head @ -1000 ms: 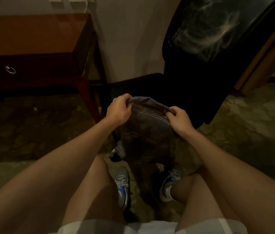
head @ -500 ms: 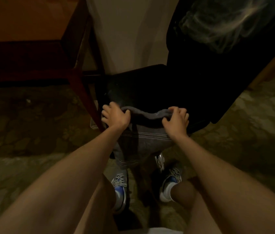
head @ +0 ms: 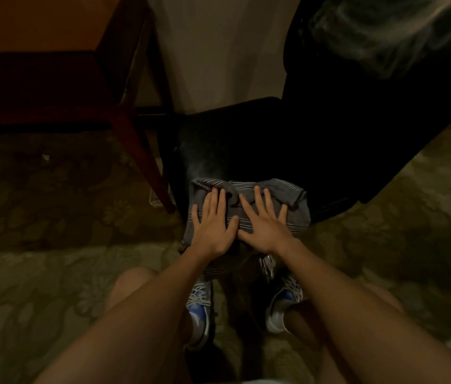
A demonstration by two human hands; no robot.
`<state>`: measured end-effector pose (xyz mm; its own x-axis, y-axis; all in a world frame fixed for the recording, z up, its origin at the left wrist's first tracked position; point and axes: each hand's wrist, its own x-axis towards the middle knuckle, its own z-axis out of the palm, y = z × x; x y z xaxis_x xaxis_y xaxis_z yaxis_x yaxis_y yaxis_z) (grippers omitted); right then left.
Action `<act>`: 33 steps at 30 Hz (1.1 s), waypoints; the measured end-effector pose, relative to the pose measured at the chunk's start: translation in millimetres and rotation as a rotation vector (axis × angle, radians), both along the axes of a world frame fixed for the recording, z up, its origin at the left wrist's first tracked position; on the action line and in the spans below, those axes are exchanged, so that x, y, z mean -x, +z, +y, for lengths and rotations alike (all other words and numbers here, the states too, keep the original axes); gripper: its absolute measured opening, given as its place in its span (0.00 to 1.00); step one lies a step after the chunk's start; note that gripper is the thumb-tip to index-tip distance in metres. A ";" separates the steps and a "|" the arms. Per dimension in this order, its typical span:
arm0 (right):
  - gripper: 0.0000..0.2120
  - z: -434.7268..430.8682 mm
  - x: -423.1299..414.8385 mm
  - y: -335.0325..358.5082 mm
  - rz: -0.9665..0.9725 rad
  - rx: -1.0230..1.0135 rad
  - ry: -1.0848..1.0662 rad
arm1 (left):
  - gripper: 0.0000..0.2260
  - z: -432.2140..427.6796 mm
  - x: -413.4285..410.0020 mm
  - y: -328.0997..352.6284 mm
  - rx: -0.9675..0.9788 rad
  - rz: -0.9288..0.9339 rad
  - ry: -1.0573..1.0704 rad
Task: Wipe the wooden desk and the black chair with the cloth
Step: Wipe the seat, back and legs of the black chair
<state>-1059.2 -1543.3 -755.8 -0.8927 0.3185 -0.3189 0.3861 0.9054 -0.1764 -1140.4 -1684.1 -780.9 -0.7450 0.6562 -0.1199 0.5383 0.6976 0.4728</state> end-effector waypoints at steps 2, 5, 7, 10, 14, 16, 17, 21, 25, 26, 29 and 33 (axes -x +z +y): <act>0.38 -4.0 -1.5 -0.7 -0.008 -0.046 0.021 | 0.30 0.2 1.3 0.5 -0.012 -0.015 -0.002; 0.34 -11.8 -5.2 0.4 0.008 -0.085 0.040 | 0.29 -2.8 0.0 0.5 -0.031 -0.042 -0.013; 0.31 -20.0 -8.1 1.3 0.048 -0.102 0.050 | 0.29 -5.9 -2.0 2.3 -0.023 -0.054 -0.036; 0.28 -35.8 -17.3 -0.6 0.147 -0.090 0.055 | 0.29 -12.8 -9.7 7.9 -0.016 -0.088 -0.061; 0.26 -50.4 -39.6 -5.5 0.278 -0.018 0.062 | 0.30 -31.7 -32.6 17.4 -0.054 -0.141 -0.050; 0.26 -58.5 -51.3 -3.6 0.253 0.017 0.054 | 0.30 -42.1 -45.4 21.1 -0.084 -0.187 -0.035; 0.26 -63.1 -56.0 -1.8 0.245 0.058 0.032 | 0.29 -45.7 -50.6 22.8 -0.107 -0.213 -0.016; 0.24 -86.7 -73.5 11.0 0.363 0.410 -0.213 | 0.26 -53.0 -70.0 32.1 -0.203 -0.223 0.081; 0.20 -106.9 -89.2 20.5 0.576 0.765 -0.619 | 0.22 -55.4 -89.6 48.6 -0.273 -0.147 0.053; 0.18 -107.6 -92.2 24.5 0.628 0.827 -0.723 | 0.22 -54.8 -95.1 53.5 -0.296 -0.134 0.030; 0.15 -99.7 -96.7 36.8 0.759 1.043 -0.962 | 0.21 -47.6 -106.6 63.0 -0.289 -0.013 -0.037; 0.22 -75.6 -98.8 43.7 0.869 1.185 -1.132 | 0.23 -26.5 -106.0 70.5 -0.168 0.135 -0.120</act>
<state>-960.4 -1619.0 -712.2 -0.4540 0.7865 -0.4186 0.1096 -0.4170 -0.9023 -1034.4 -1710.6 -710.3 -0.6623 0.7434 0.0934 0.6787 0.5425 0.4950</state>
